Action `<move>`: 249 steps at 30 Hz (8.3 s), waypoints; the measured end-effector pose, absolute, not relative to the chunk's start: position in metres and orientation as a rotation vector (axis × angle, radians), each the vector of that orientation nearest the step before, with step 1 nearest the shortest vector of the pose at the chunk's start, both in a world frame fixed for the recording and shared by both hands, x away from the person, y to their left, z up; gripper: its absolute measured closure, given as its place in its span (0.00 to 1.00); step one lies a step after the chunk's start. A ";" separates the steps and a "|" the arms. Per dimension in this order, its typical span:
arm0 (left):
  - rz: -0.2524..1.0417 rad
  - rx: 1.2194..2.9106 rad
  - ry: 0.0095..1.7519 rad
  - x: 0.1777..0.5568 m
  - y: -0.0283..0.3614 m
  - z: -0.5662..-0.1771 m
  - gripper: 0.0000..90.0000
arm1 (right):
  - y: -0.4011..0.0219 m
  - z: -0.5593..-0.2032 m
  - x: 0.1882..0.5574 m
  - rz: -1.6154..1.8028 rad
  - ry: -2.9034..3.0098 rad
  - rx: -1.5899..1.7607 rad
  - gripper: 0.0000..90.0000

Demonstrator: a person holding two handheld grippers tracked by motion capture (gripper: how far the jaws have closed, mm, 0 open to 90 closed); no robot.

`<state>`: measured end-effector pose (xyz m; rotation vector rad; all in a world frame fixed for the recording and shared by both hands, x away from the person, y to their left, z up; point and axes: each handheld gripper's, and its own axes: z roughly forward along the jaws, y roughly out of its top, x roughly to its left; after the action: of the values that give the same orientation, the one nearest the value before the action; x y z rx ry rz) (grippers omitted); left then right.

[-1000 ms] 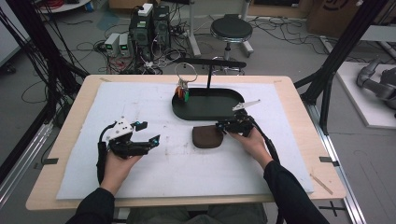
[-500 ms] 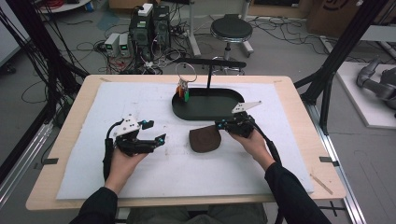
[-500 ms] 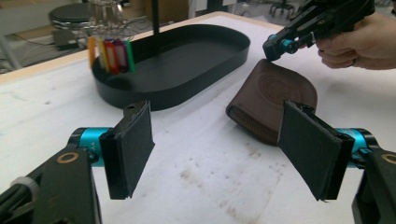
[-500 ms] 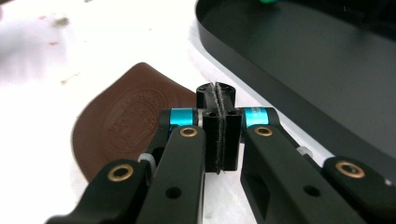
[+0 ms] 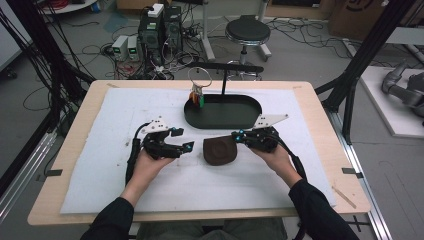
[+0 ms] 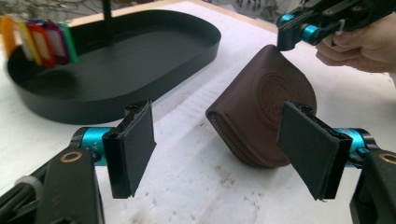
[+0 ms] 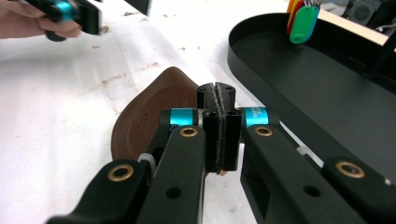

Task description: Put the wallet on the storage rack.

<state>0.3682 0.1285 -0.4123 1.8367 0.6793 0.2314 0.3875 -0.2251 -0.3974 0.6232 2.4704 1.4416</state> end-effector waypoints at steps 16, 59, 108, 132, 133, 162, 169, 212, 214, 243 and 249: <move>0.067 1.844 0.652 0.398 0.097 -0.434 0.33 | -0.229 -0.391 0.373 1.462 2.478 0.474 1.00; 0.203 1.942 0.388 0.362 0.076 -0.420 0.75 | -0.230 -0.414 0.373 1.457 2.742 0.574 0.59; 0.410 1.811 0.565 0.304 0.158 -0.393 0.32 | -0.240 -0.353 0.442 1.388 2.401 0.743 0.75; 0.402 1.821 0.540 0.302 0.154 -0.398 0.32 | -0.199 -0.389 0.493 1.137 2.387 0.879 0.75; 0.401 1.821 0.541 0.302 0.154 -0.398 0.32 | -0.199 -0.390 0.495 1.136 2.390 0.879 0.75; 0.397 1.831 0.542 0.303 0.155 -0.401 0.32 | -0.196 -0.398 0.497 1.091 2.385 0.884 0.53; 0.394 1.831 0.552 0.306 0.154 -0.401 0.32 | -0.213 -0.379 0.487 1.165 2.374 0.890 0.44; 0.511 1.774 0.703 0.325 0.190 -0.405 0.26 | -0.356 -0.403 0.365 1.437 2.177 1.026 0.28; 0.510 1.776 0.707 0.325 0.192 -0.406 0.26 | -0.355 -0.404 0.366 1.427 2.184 1.026 0.28; 0.535 1.769 0.729 0.321 0.198 -0.408 0.26 | -0.351 -0.411 0.373 1.385 2.214 1.037 0.26; 0.542 1.764 0.735 0.321 0.198 -0.408 0.26 | -0.351 -0.411 0.373 1.380 2.220 1.032 0.26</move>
<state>0.3208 0.1975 -0.4077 1.7638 0.7354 0.5421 0.3732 -0.3514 -0.4111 1.0322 2.2202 1.3800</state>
